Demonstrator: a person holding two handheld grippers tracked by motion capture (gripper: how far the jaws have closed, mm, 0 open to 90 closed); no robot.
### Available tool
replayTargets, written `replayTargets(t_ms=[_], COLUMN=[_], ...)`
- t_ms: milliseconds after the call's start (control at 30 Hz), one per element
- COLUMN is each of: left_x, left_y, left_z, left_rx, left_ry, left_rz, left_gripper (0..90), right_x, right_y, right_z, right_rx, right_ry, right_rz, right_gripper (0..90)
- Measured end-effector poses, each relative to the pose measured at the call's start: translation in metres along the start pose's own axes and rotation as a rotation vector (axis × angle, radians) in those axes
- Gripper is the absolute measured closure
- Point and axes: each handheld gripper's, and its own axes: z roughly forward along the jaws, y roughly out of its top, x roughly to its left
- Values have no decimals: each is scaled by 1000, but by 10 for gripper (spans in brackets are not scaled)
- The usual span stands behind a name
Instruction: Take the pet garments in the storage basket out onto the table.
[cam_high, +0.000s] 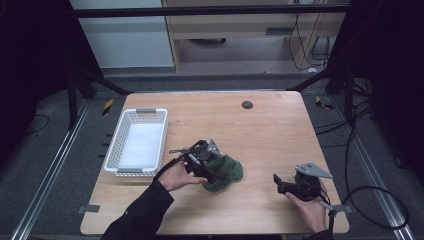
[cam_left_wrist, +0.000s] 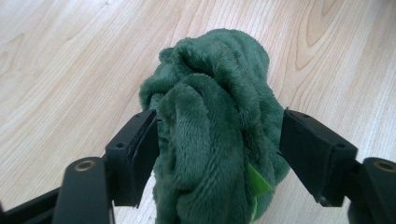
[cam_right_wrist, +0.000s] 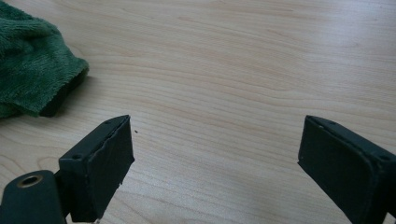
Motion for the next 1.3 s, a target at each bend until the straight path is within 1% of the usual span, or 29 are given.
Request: replayTargets(t_ms=[67,133,267,367,467,567,600,667,700,733,867,933,967,1000,1133,1233,1300], left_x=[0,1,4,6,7,7,8,8,8,8,6,4,4,3,0,0,0], left_y=[-2,-4,-10,-15,-21,-28,-30,-36,-38,-41,-52,-57,-60,-63,-78,-90,-98], left_z=[-4,-8,-16,-22,-27,-32,-34,-36,-37,-38,-43,-46,-47,-49,-53,-55,-56], left_rx=[-15,-28,-63,-92,-126,-167,-177,-205,-216,-229,-285,-302,-312,-324,-363,-388,-404], left_ry=[2,14,23,30,31,41,45,54,59,62,75,85,90,92,118,135,134], left_rz=[-4,-16,-61,-84,-109,-137,-143,-162,-165,-170,-203,-211,-217,-226,-260,-287,-309], left_gripper=[248,242,235,231,230,230,231,230,230,230,233,235,236,238,250,280,297], right_x=[0,1,1,1,1,1,1,2,1,2,1,2,1,1,2,2,2], right_y=[0,0,0,0,0,0,0,0,0,0,0,0,0,0,0,0,0], right_z=[0,0,0,0,0,0,0,0,1,0,1,0,1,1,1,1,1], right_rx=[0,-1,-1,0,0,-1,-2,0,-1,1,-1,0,-2,-2,-1,1,1], right_ry=[1,-1,-2,1,0,-1,-3,0,-3,0,-3,-1,-4,-4,-4,-4,-5], right_rz=[1,-1,2,7,5,4,0,9,3,7,6,10,4,2,3,8,1], right_gripper=[102,101,101,100,100,100,100,100,100,100,99,99,99,99,98,98,98])
